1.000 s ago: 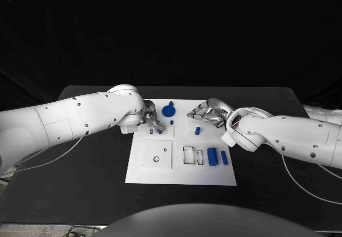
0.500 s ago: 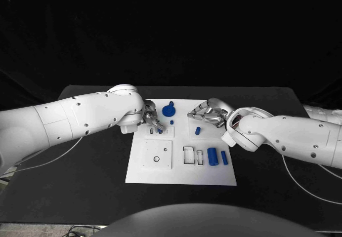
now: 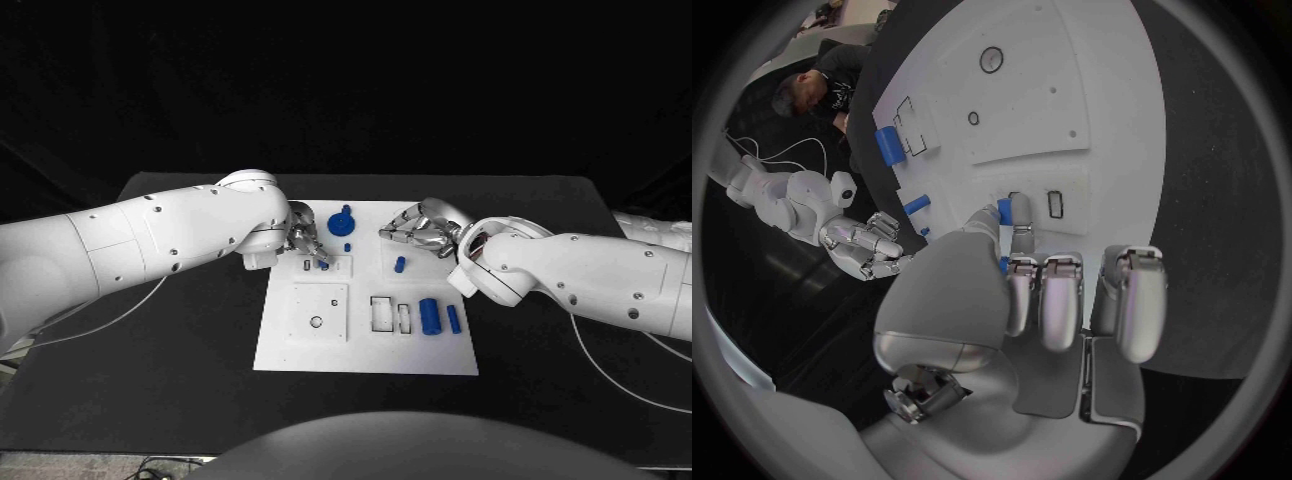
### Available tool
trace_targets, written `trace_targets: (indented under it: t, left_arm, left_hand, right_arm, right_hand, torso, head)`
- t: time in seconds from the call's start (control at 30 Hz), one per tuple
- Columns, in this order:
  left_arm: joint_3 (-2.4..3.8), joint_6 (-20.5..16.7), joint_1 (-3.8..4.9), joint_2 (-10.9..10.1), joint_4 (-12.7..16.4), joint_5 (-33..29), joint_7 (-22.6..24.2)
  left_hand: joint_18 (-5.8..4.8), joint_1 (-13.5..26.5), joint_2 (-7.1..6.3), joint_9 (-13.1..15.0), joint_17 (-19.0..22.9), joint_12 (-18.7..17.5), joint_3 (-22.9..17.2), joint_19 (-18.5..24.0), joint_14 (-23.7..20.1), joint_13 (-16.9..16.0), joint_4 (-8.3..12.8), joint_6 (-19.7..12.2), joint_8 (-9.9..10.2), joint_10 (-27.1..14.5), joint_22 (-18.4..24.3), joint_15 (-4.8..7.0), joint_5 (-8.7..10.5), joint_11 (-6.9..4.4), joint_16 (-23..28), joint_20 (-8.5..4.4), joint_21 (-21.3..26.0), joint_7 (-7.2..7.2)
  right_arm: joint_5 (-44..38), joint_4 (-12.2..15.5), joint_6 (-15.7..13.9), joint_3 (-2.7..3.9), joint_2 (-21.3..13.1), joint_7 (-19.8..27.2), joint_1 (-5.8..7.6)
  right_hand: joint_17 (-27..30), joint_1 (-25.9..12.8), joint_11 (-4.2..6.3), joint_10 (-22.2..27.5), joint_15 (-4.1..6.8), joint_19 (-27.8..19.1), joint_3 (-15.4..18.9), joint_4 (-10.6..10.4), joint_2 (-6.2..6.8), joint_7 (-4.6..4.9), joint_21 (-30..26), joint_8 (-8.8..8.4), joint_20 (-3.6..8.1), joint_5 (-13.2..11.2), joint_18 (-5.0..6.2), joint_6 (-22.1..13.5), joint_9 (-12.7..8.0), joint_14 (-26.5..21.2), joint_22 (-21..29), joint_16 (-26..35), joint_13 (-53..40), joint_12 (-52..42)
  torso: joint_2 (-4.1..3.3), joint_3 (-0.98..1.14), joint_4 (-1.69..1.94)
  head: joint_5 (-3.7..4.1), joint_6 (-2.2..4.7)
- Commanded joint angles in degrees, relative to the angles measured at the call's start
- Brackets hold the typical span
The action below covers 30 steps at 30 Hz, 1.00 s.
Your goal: Assemble the parts on the task board
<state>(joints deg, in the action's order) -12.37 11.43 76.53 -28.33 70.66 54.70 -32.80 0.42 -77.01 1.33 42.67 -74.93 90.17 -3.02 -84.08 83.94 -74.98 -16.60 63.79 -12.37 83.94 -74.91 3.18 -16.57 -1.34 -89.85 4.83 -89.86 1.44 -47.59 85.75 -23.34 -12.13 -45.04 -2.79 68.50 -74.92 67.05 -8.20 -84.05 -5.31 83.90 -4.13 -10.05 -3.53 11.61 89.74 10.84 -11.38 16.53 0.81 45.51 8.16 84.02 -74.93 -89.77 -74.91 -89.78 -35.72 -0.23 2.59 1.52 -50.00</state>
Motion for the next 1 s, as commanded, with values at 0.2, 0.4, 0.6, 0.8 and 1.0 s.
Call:
trace_targets:
  t: [0.2,0.4,0.6,0.8,1.0]
  left_arm:
    - [0.01,1.97,-0.01,0.28,-0.21,-0.62,-0.27]
    - [0.01,2.24,-0.01,0.36,-0.32,-0.68,-0.13]
    - [0.01,2.42,-0.01,0.35,-0.38,-0.81,0.24]
    - [0.01,2.39,-0.01,0.33,-0.37,-0.84,0.28]
    - [0.01,2.42,-0.01,0.31,-0.39,-0.36,-0.12]
  left_hand:
    - [-0.42,-0.34,0.01,0.08,-15.07,-0.17,-0.22,-5.92,6.06,-15.02,0.01,0.24,-0.28,6.06,-15.09,0.40,-0.35,-0.37,-0.15,-0.30,-0.14,0.00]
    - [-0.42,-0.25,-0.13,0.08,-15.07,-0.17,-0.20,-5.92,6.06,-15.02,-0.07,0.20,-0.24,6.06,-15.09,0.41,-0.32,-0.35,-0.15,-0.31,-0.14,0.04]
    - [-0.42,0.01,-0.25,0.08,-15.07,-0.17,-0.14,-5.92,6.06,-15.02,-0.17,0.21,-0.22,6.06,-15.09,0.41,-0.27,-0.30,-0.15,-0.33,-0.14,0.10]
    - [-0.42,1.33,-0.81,0.09,-15.07,-0.17,0.28,-5.92,6.06,-15.02,-0.22,0.33,-0.15,6.06,-15.09,0.39,-0.23,-0.21,-0.15,-0.37,-0.14,0.20]
    - [-0.42,6.73,-1.94,-0.02,-15.07,-0.17,2.51,-5.92,6.06,-15.02,-0.25,0.54,0.23,6.06,-15.09,0.22,-0.19,-0.01,-0.15,-0.44,-0.14,0.45]
  right_arm:
    - [-0.51,0.01,0.70,0.01,0.10,0.06,-0.04]
    - [-0.51,-0.01,0.70,0.01,0.15,0.04,-0.04]
    - [-0.51,-0.03,0.76,0.01,0.17,0.01,-0.04]
    - [-0.51,-0.03,0.76,0.01,0.15,0.01,-0.04]
    - [-0.51,-0.01,0.80,0.01,0.13,0.03,-0.04]
  right_hand:
    - [-15.08,-0.48,-0.54,-5.95,-0.28,6.10,-0.10,-0.27,-0.09,0.97,0.26,0.25,-0.40,0.35,-0.81,0.25,0.08,5.98,-15.07,-0.23,-15.09,-0.22]
    - [-15.08,-0.48,-0.54,-5.95,-0.28,6.10,-0.10,-0.27,-0.09,0.97,0.26,0.25,-0.40,0.35,-0.81,0.25,0.08,5.98,-15.07,-0.23,-15.09,-0.22]
    - [-15.08,-0.48,-0.54,-5.95,-0.28,6.10,-0.10,-0.27,-0.09,0.97,0.26,0.25,-0.40,0.35,-0.81,0.25,0.08,5.98,-15.07,-0.23,-15.09,-0.22]
    - [-15.08,-0.48,-0.54,-5.95,-0.28,6.10,-0.10,-0.27,-0.09,0.97,0.26,0.25,-0.40,0.35,-0.81,0.25,0.08,5.98,-15.07,-0.23,-15.09,-0.22]
    - [-15.08,-0.48,-0.54,-5.95,-0.28,6.10,-0.10,-0.27,-0.09,0.97,0.26,0.25,-0.40,0.35,-0.81,0.25,0.08,5.98,-15.07,-0.23,-15.09,-0.22]
  torso:
    - [-0.02,-0.01,0.00]
    - [0.01,-0.01,0.02]
    - [-0.02,0.00,0.03]
    - [-0.01,0.00,-0.01]
    - [-0.02,0.01,0.01]
  head:
    - [0.06,0.13]
    - [0.10,0.20]
    - [0.13,0.19]
    - [0.08,0.23]
    - [0.10,0.26]
